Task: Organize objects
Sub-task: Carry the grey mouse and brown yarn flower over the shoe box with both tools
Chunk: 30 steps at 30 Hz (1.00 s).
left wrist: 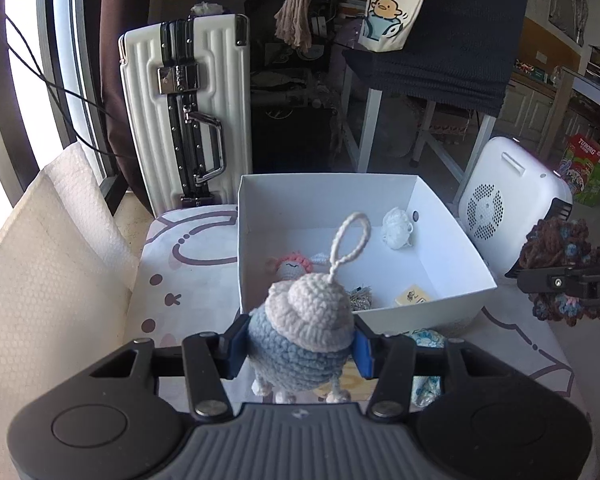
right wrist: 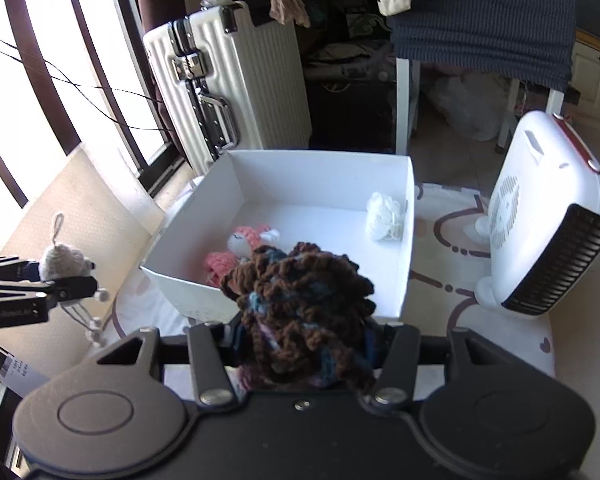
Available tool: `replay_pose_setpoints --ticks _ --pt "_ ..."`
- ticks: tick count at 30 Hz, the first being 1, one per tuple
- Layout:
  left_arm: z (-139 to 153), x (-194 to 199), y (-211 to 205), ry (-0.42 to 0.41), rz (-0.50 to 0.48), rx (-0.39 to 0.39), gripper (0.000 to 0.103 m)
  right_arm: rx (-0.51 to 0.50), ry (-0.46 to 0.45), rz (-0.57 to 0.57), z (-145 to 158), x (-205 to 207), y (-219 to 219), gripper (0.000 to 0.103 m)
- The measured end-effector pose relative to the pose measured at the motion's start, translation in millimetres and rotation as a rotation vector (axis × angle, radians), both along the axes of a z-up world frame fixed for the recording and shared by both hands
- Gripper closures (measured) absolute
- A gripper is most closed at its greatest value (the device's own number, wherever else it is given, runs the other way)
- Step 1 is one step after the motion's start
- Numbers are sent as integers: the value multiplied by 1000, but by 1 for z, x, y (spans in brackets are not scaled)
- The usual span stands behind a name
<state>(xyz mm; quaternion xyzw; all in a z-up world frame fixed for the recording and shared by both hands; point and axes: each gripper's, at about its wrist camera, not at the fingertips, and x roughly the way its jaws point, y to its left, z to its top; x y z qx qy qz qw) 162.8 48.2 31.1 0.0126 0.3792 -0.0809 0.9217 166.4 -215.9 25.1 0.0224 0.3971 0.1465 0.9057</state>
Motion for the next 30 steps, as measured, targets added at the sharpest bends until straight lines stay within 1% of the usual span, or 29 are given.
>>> replay_pose_setpoints --ticks 6,8,17,20,26,30 --pt "14 2 -13 -32 -15 -12 51 23 -55 15 19 -3 8 50" --pt "18 4 -17 -41 -21 -17 51 17 -70 17 23 -3 12 50" --pt "35 17 -32 -88 -32 -32 51 33 -109 25 38 6 20 50" --pt "41 24 -39 -101 -60 -13 51 38 -121 19 43 14 17 50" --pt "56 47 -47 -149 -61 20 51 46 -140 -16 50 39 7 50" --pt "60 69 -51 -166 -59 9 51 54 -141 -52 50 60 -2 50"
